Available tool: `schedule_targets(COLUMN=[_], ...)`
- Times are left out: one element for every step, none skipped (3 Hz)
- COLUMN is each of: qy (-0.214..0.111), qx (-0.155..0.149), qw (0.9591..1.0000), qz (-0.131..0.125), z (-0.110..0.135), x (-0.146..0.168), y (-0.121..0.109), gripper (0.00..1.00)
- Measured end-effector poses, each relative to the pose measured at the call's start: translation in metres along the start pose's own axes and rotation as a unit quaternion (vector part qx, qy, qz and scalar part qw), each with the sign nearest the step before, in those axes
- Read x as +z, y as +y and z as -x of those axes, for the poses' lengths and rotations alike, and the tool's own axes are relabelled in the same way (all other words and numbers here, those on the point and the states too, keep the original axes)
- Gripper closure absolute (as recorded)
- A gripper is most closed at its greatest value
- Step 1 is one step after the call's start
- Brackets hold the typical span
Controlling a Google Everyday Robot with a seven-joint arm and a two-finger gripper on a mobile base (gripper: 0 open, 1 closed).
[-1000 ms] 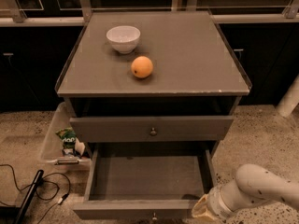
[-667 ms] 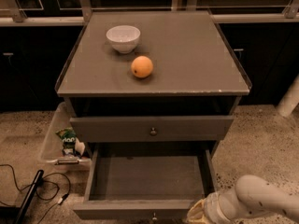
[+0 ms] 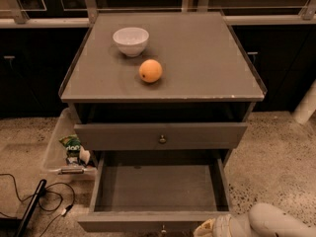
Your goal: Close middle drawer
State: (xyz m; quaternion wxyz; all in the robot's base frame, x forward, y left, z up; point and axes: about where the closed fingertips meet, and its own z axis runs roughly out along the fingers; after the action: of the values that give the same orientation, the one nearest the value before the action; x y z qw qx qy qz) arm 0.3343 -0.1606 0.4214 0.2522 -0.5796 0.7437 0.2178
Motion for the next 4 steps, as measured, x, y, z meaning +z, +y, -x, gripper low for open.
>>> schedule_targets(qy=[0.009, 0.019, 0.019, 0.019], qx=[-0.003, 0.003, 0.003, 0.003], qw=[0.9996, 0.9988, 0.9988, 0.9988], qz=[-0.026, -0.045, -0.045, -0.045], z=[-0.016, -0.027, -0.027, -0.027], x=[0.014, 0.020, 0.020, 0.020], y=[-0.015, -0.031, -0.031, -0.031], gripper=[1.00, 0.82, 0.58, 0.36])
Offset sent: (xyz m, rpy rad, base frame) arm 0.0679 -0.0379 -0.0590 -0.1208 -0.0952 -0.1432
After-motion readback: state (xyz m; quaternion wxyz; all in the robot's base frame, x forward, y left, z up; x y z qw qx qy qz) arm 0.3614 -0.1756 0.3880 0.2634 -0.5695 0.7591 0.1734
